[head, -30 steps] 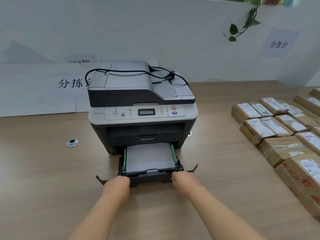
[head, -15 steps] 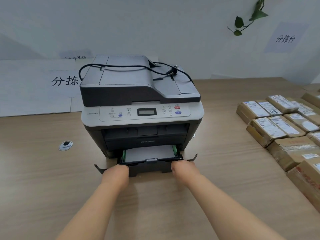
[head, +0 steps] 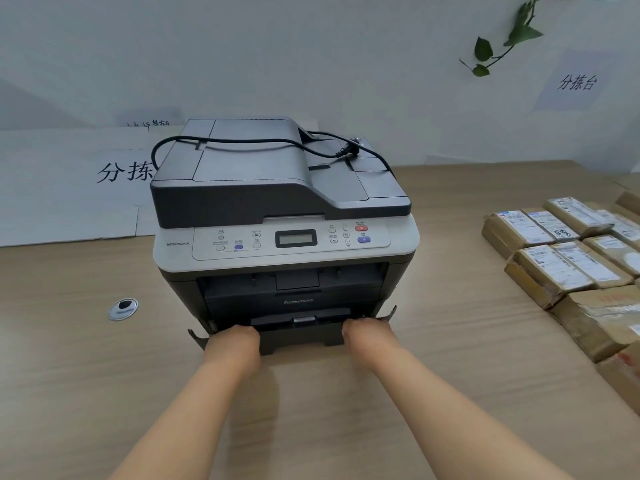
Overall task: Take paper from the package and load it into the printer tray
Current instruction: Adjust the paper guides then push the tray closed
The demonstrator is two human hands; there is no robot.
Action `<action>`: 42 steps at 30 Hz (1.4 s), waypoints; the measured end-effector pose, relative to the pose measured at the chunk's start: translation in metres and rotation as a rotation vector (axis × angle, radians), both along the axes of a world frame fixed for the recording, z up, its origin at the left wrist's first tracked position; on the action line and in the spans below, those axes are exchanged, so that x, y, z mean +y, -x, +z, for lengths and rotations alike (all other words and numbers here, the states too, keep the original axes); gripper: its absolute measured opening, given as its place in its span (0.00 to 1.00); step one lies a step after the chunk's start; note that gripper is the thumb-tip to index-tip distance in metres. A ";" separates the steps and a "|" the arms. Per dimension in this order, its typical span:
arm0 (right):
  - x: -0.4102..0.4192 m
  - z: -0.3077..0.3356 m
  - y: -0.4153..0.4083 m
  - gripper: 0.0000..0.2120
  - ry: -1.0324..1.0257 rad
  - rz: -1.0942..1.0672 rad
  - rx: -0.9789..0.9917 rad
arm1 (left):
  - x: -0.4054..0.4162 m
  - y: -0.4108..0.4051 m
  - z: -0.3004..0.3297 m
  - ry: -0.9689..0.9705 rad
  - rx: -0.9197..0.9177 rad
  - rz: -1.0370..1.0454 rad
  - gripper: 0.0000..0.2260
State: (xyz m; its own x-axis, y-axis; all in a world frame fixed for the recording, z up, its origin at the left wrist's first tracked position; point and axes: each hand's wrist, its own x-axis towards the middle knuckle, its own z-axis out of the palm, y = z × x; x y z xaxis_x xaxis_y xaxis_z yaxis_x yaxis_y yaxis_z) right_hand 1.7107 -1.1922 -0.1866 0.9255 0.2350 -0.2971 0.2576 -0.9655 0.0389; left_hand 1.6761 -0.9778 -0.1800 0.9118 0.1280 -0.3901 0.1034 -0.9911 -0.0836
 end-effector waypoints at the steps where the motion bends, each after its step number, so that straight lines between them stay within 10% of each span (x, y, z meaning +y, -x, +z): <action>1: 0.000 0.000 0.000 0.16 0.001 0.005 -0.003 | -0.001 -0.001 0.000 -0.001 -0.001 0.000 0.13; 42: 0.015 0.079 0.037 0.12 -0.081 0.038 -0.095 | -0.012 0.037 0.076 0.026 -0.126 0.038 0.14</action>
State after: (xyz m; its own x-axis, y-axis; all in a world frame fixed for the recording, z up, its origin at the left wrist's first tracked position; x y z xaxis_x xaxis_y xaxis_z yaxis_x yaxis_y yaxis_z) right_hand 1.6737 -1.1767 -0.1072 0.9385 0.2904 -0.1865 0.2932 -0.9560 -0.0130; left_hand 1.6395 -0.9899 -0.1043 0.9484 0.1547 -0.2768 0.1489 -0.9880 -0.0419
